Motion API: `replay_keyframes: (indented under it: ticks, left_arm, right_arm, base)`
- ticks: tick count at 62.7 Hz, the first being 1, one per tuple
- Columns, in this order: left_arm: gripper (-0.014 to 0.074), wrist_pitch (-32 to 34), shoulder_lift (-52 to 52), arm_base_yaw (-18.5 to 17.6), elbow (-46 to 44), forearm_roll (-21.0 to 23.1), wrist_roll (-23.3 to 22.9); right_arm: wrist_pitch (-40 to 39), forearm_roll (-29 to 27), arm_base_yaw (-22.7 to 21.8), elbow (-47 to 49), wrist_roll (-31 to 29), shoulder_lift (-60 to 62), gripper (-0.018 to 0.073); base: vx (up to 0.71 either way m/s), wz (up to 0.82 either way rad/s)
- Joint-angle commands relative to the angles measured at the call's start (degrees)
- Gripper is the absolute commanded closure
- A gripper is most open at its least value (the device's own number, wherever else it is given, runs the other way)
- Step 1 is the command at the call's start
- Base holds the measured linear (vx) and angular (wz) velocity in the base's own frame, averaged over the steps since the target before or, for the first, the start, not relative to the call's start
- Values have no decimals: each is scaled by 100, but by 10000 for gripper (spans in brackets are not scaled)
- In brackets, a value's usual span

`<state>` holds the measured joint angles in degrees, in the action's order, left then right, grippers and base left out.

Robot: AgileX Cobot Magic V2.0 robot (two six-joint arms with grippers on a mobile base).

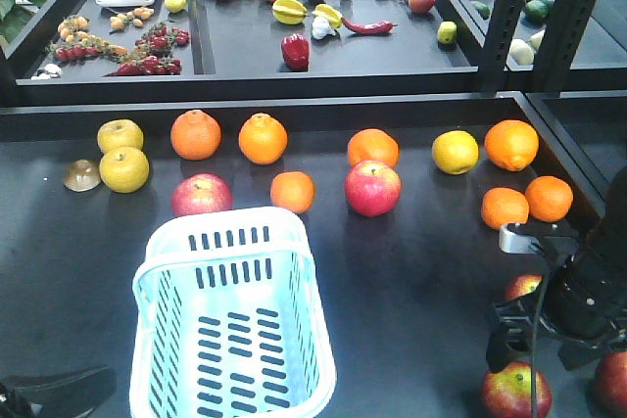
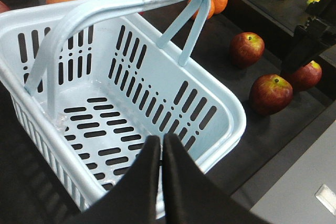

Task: Pick three apples into basket with both arms
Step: 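Move the open right gripper down over the red apple nearest the robot, then close the right gripper on the red apple and lift it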

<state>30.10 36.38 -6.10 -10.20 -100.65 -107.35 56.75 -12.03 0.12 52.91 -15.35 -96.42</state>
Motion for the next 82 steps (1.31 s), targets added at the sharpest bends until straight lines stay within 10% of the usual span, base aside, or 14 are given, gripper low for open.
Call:
replay_keyframes:
  ticks: [1,82]
  left_arm:
    - [604,-25,14,-27,-156,47,-7]
    - [603,-26,14,-27,-156,47,-7]
  right_arm:
    - [114,-49,-12,275,-5,145,-74]
    - [-51,181,-12,346,458,-1381,20]
  base:
    - [0,0]
    - [0,0]
